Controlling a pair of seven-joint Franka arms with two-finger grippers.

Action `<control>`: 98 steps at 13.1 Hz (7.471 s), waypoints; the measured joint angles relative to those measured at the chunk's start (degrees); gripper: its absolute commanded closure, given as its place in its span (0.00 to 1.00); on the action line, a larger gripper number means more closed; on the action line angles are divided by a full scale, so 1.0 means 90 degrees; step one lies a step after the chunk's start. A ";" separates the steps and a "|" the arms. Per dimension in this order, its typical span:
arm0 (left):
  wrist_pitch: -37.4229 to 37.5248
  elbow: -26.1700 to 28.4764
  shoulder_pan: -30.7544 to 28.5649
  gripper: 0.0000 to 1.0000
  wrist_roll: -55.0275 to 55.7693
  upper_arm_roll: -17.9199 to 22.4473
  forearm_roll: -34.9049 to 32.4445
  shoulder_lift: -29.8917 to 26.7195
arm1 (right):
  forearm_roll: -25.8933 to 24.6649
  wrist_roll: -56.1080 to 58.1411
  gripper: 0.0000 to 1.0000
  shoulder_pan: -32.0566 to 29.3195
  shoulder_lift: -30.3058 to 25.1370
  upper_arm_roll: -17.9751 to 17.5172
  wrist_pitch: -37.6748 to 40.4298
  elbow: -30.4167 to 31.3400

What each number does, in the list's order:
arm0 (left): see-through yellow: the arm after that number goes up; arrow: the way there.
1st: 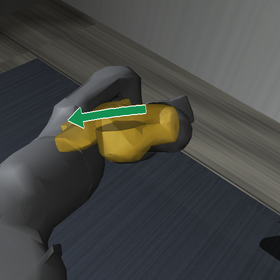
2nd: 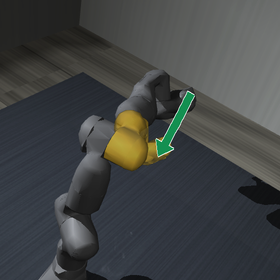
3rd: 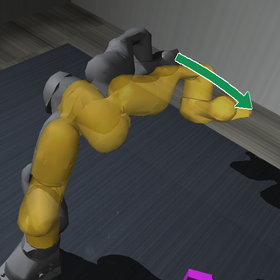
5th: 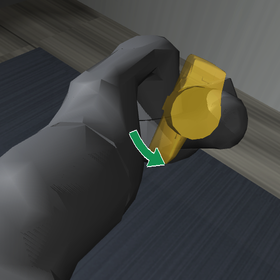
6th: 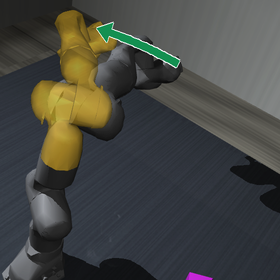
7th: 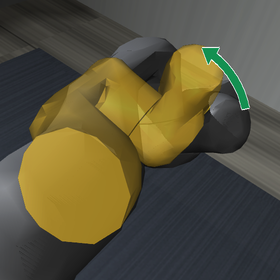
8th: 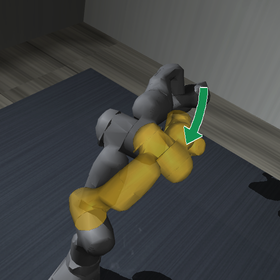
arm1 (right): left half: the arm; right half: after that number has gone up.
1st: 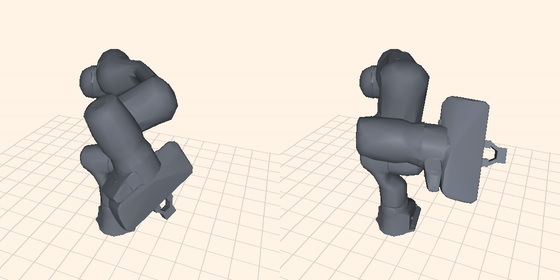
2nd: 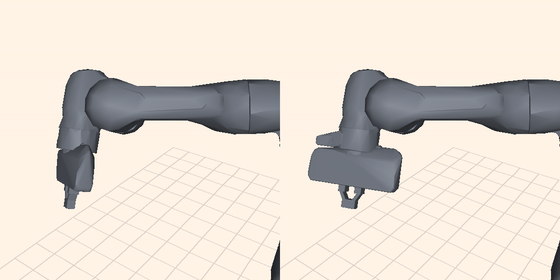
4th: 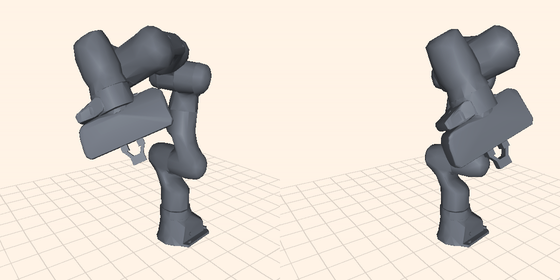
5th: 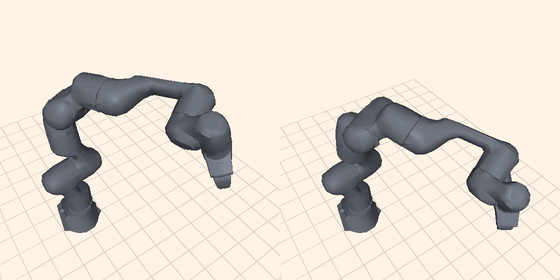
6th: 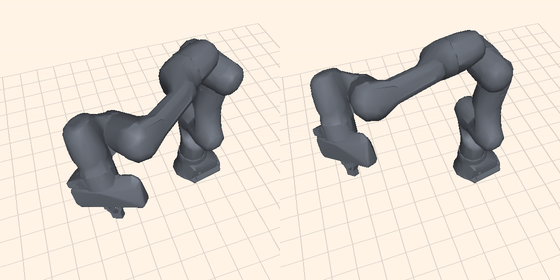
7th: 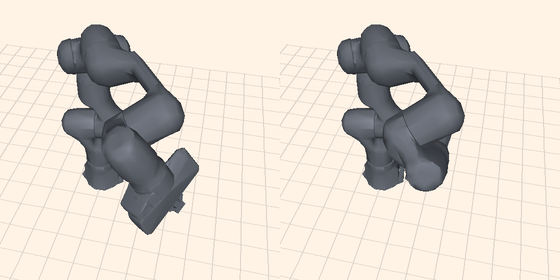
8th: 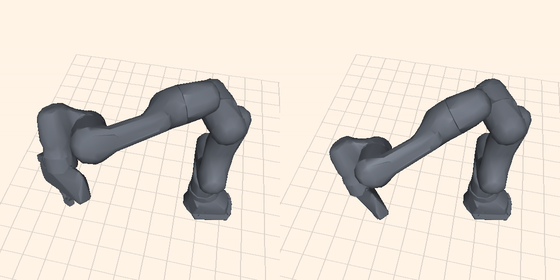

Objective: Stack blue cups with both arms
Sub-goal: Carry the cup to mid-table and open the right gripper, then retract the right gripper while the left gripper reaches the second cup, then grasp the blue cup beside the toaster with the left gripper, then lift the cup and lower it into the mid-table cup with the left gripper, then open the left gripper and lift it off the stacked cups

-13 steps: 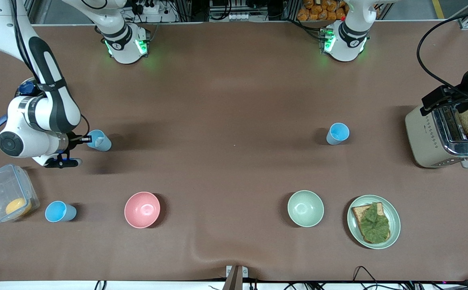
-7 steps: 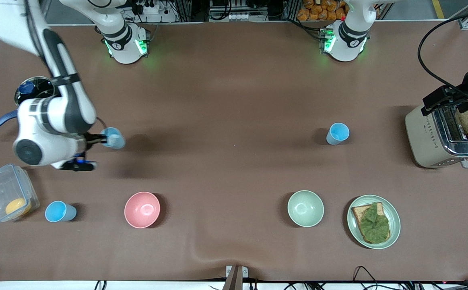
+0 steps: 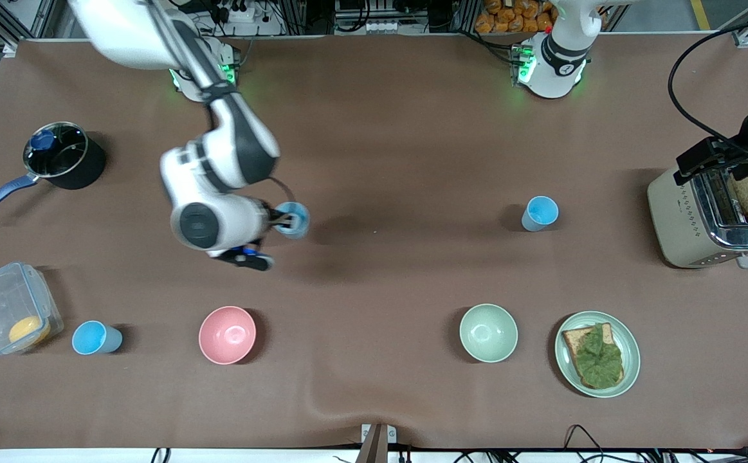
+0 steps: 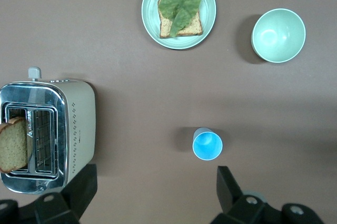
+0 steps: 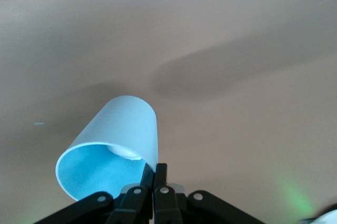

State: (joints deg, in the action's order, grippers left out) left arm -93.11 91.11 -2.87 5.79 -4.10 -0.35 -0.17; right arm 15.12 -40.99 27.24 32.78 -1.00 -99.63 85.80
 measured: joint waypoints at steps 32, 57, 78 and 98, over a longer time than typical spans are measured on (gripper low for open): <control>-0.4066 0.3059 0.1358 0.00 0.0311 -0.0202 0.0590 0.1494 | -0.0541 0.1648 0.00 -0.1046 -0.0398 0.0485 0.1636 -0.1194; -0.5482 0.4702 0.1307 1.00 0.0673 -0.0312 0.0617 0.1365 | -0.1576 0.3839 0.00 -0.2702 -0.3456 0.0491 0.1813 0.0229; -0.4361 0.1729 0.3750 1.00 0.2863 -0.1103 0.0511 0.2213 | -0.1585 0.3838 0.00 -0.2738 -0.3426 0.0490 0.1810 0.0201; -0.4447 0.1705 0.3623 0.00 0.2879 -0.0929 0.0496 0.2493 | -0.1585 0.3839 0.00 -0.2738 -0.3426 0.0477 0.1810 0.0201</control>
State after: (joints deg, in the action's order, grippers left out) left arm -133.13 106.45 29.74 31.70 -12.46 4.12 22.27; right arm 0.85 -6.45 2.60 1.95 3.30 -83.35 87.61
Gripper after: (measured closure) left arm 0.313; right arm 0.000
